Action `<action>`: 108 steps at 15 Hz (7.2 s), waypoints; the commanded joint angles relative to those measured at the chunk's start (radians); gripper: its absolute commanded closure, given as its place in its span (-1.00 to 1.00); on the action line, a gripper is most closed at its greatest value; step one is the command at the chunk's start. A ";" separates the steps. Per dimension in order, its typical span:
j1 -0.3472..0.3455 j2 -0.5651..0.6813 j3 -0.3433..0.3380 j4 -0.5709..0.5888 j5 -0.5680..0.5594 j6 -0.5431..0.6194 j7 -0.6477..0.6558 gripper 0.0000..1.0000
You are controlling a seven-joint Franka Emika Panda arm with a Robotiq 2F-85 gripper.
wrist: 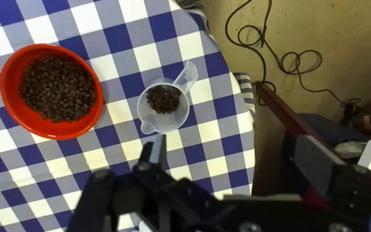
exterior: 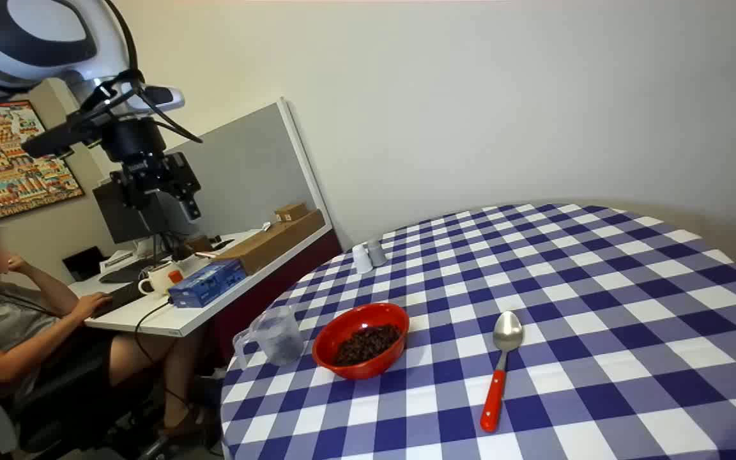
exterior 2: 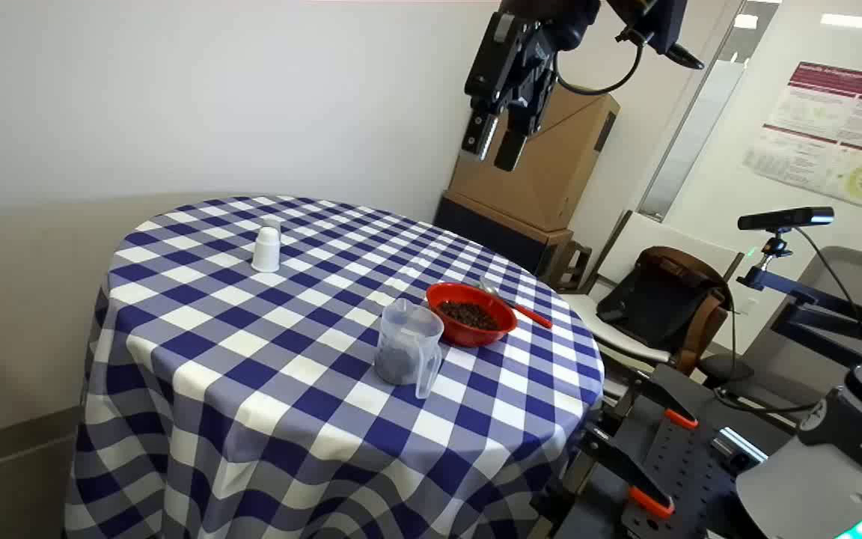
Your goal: Pick up the spoon and scoop some of the contents in the bowl and put them in the jar
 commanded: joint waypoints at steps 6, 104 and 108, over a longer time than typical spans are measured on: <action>-0.089 -0.013 -0.046 -0.010 -0.151 0.011 0.015 -1.00; -0.480 0.820 -0.404 0.181 -0.392 0.540 -0.440 0.90; -0.513 0.785 -0.352 0.179 -0.345 0.521 -0.473 0.90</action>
